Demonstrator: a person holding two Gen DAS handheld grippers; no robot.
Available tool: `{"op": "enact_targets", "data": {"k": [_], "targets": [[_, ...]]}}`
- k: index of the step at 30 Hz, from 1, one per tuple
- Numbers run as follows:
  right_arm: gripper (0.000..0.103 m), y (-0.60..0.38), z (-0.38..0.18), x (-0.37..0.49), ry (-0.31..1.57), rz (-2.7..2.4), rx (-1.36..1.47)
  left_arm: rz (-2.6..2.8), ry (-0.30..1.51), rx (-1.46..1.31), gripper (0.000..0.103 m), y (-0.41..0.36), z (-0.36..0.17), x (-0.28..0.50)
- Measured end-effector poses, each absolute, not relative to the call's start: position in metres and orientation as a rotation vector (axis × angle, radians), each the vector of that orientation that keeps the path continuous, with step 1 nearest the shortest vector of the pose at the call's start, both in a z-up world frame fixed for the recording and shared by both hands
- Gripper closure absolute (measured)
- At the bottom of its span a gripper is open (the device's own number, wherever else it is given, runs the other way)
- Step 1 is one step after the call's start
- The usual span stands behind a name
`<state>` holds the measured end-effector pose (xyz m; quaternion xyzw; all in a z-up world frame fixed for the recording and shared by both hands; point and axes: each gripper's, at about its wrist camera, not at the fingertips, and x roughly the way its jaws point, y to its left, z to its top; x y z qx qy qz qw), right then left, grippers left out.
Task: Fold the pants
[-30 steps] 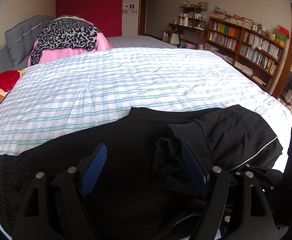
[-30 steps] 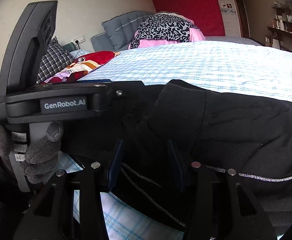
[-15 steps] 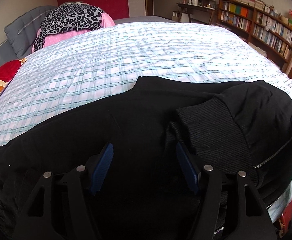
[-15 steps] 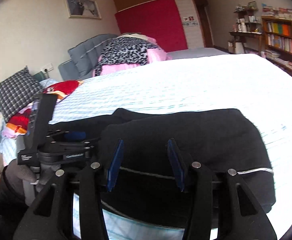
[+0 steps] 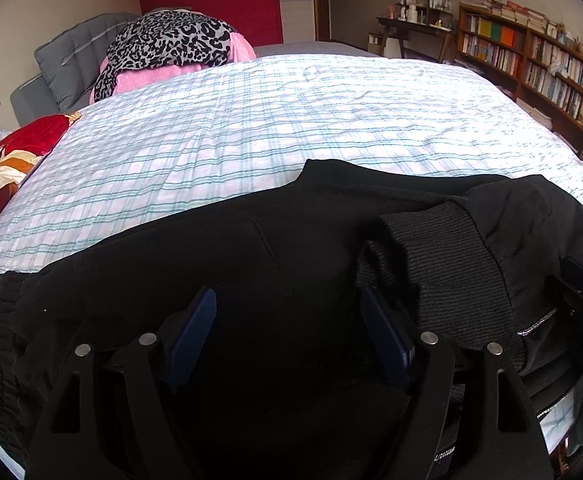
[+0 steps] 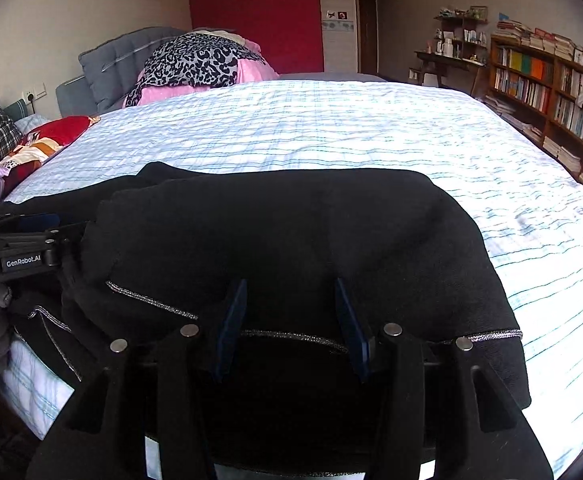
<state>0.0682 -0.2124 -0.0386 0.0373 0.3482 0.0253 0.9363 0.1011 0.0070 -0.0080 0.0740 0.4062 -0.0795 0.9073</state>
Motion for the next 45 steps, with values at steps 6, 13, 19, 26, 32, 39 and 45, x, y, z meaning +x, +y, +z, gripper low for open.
{"op": "enact_targets", "data": {"k": [6,13,19,26,32,39,45], "targets": [[0.055,-0.202,-0.012,0.064,0.661,0.117,0.155,-0.075,0.779,0.147,0.025,0.037,0.007,0.086],[0.052,-0.161,-0.006,0.079,0.668,0.197,0.101,0.067,0.728,0.108,0.023,0.087,0.019,0.076],[0.048,-0.121,-0.009,0.091,0.690,0.269,0.061,0.163,0.717,0.082,0.015,0.126,0.020,0.067],[0.045,-0.104,-0.021,0.104,0.742,0.264,0.012,0.240,0.725,0.046,0.013,0.161,0.015,0.061],[0.044,-0.099,-0.027,0.104,0.747,0.262,-0.015,0.263,0.765,-0.026,0.013,0.188,0.007,0.061],[0.043,-0.098,-0.028,0.103,0.742,0.264,-0.008,0.213,0.816,-0.121,0.011,0.208,-0.003,0.064],[0.043,-0.101,-0.028,0.103,0.739,0.272,0.004,0.172,0.841,-0.160,0.008,0.218,-0.011,0.068]]}}
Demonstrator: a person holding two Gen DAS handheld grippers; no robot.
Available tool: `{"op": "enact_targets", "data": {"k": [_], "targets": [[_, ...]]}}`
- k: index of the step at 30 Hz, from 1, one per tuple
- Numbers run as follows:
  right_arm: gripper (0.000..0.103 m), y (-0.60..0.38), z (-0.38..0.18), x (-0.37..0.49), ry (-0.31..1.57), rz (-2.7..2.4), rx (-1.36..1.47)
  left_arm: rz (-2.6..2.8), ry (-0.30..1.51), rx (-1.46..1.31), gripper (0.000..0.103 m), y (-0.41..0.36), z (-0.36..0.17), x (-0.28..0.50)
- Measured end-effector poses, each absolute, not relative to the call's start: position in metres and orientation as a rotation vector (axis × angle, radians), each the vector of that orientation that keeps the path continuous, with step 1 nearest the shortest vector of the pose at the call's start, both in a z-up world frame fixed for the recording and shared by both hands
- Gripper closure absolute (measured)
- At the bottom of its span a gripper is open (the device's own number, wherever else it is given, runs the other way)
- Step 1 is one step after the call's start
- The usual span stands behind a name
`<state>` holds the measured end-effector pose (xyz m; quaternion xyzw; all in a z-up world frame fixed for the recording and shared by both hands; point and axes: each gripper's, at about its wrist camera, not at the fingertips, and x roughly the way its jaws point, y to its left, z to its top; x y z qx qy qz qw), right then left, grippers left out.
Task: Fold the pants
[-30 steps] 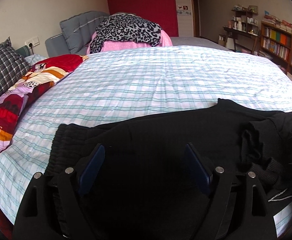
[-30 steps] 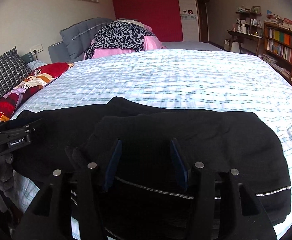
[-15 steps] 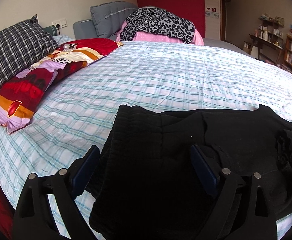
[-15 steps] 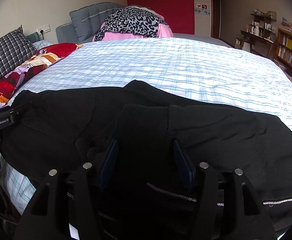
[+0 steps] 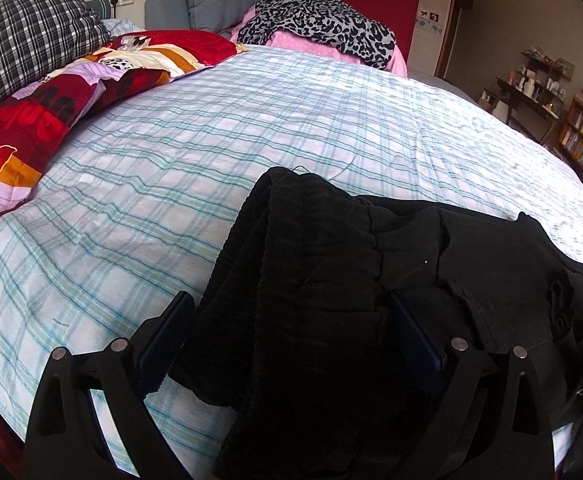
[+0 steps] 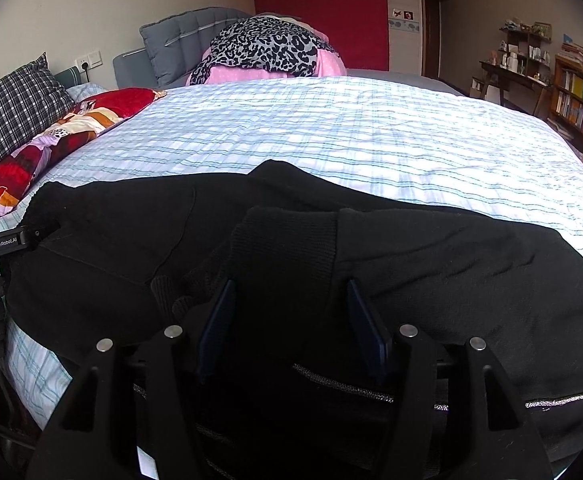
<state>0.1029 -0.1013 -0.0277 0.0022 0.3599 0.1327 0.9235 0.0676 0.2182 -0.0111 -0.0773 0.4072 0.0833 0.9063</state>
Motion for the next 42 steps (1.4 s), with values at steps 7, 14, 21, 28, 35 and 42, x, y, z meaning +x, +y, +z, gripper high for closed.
{"op": "enact_targets", "data": {"k": [7,14,21,28,35,42], "targets": [[0.043,-0.103,-0.029,0.103,0.732,0.279,0.018,0.141,0.862,-0.144,0.010,0.219,-0.019,0.076],[0.043,-0.105,-0.029,0.103,0.730,0.287,0.029,0.017,0.834,-0.207,0.046,0.221,-0.009,0.068],[0.043,-0.106,-0.029,0.102,0.726,0.293,0.040,-0.008,0.760,-0.207,0.062,0.200,0.026,0.056],[0.043,-0.113,-0.027,0.099,0.709,0.308,0.080,-0.065,0.697,-0.167,0.076,0.162,0.067,0.052],[0.043,-0.122,-0.024,0.095,0.687,0.328,0.127,-0.180,0.650,-0.091,0.089,0.105,0.100,0.055],[0.043,-0.125,-0.025,0.094,0.683,0.342,0.135,-0.068,0.685,-0.073,0.088,0.121,0.095,0.067]]}}
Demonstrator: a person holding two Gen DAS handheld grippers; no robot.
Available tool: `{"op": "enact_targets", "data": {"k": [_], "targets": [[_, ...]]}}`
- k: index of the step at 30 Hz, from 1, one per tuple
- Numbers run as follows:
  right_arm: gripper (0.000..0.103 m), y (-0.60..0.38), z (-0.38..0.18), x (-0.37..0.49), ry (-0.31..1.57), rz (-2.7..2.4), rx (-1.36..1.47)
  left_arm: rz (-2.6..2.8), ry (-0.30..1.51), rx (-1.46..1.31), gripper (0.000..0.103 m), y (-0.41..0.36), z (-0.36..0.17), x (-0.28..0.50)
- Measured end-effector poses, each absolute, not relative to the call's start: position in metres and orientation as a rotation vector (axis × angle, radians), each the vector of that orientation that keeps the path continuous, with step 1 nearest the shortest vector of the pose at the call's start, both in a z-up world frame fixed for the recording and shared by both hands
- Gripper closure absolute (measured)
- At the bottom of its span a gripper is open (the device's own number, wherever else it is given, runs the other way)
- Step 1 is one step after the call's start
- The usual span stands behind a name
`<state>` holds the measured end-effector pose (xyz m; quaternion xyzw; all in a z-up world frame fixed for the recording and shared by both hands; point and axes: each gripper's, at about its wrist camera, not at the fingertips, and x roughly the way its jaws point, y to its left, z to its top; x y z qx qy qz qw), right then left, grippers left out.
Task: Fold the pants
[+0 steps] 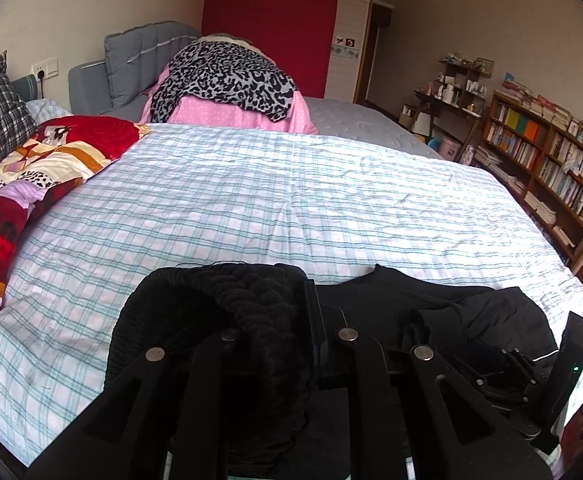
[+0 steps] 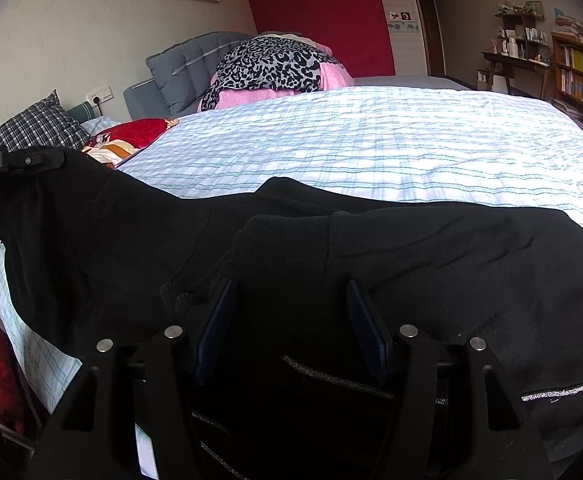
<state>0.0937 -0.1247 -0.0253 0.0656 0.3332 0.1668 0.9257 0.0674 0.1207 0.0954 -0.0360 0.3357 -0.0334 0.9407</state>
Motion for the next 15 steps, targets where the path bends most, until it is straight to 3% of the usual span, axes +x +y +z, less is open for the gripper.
{"op": "enact_targets", "data": {"k": [3,4,5,6,9,11,15], "targets": [[0.043,-0.126,-0.026,0.094,0.685,0.348,0.143,0.000,0.732,-0.054,0.082,0.145,0.075,0.072],[0.043,-0.126,-0.026,0.094,0.685,0.348,0.142,0.023,0.756,-0.058,0.072,0.154,0.066,0.074],[0.043,-0.126,-0.026,0.093,0.685,0.346,0.139,0.043,0.778,-0.065,0.051,0.164,0.057,0.076],[0.043,-0.125,-0.025,0.093,0.685,0.345,0.136,0.065,0.792,-0.072,0.042,0.174,0.048,0.078],[0.043,-0.123,-0.025,0.093,0.687,0.340,0.128,0.136,0.843,-0.083,0.039,0.205,0.020,0.082],[0.043,-0.122,-0.025,0.093,0.689,0.336,0.122,0.141,0.875,-0.134,0.023,0.223,0.005,0.081],[0.043,-0.119,-0.026,0.095,0.695,0.326,0.108,0.134,0.864,-0.124,0.016,0.229,-0.002,0.069]]}}
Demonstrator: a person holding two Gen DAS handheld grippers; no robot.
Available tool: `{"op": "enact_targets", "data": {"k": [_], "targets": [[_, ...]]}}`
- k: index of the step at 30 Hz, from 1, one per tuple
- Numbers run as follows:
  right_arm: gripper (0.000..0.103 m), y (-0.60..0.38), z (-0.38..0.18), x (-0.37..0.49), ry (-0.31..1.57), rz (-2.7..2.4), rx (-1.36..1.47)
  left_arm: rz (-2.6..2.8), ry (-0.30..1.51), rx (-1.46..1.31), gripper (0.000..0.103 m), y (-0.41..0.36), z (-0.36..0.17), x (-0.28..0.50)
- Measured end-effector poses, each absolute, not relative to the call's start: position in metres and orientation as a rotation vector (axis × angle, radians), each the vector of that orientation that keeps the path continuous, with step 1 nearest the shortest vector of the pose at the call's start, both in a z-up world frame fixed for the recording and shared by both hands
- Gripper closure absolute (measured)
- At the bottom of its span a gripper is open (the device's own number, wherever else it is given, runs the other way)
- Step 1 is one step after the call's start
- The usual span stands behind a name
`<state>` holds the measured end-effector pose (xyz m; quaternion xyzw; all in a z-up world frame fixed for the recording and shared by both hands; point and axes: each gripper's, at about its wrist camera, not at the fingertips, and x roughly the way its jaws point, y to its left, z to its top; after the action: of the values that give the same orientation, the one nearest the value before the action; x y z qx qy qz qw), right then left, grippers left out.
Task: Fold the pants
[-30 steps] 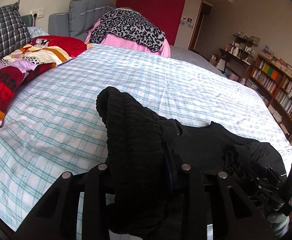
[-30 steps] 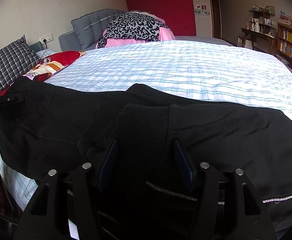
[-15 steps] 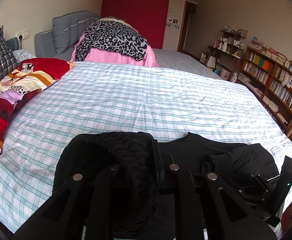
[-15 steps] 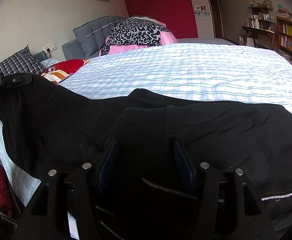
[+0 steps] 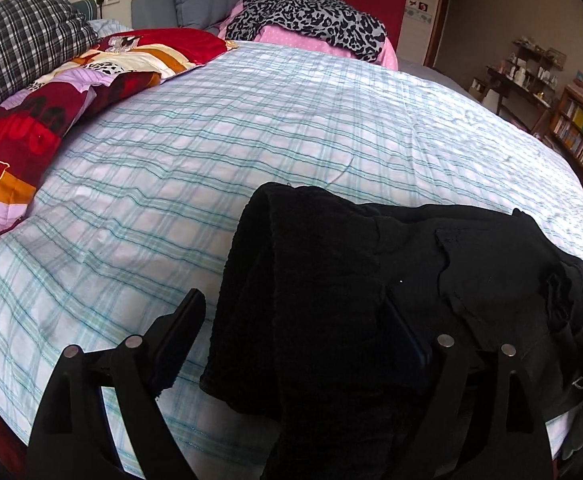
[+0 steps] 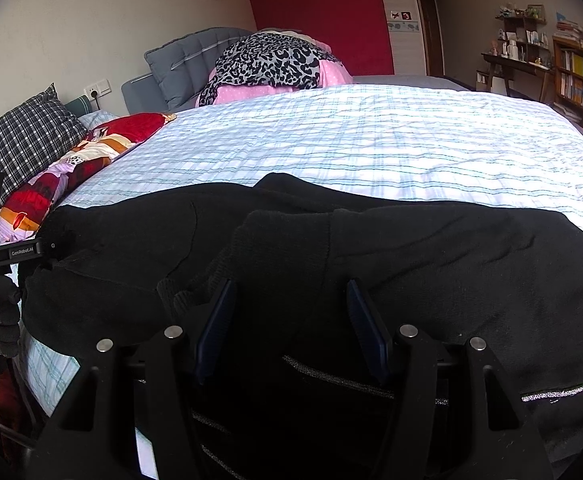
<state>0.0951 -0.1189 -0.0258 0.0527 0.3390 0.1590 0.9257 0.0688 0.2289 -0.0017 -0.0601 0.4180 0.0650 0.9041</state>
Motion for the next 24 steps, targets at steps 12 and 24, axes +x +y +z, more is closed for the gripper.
{"op": "enact_targets", "data": {"k": [12,24], "targets": [[0.043,-0.118,-0.026,0.097,0.697,0.323,0.105,0.022,0.902,-0.162,0.016,0.229,-0.018,0.084],[0.043,-0.118,-0.026,0.097,0.696,0.324,0.109,-0.030,0.806,-0.214,0.063,0.205,0.021,0.073]]}}
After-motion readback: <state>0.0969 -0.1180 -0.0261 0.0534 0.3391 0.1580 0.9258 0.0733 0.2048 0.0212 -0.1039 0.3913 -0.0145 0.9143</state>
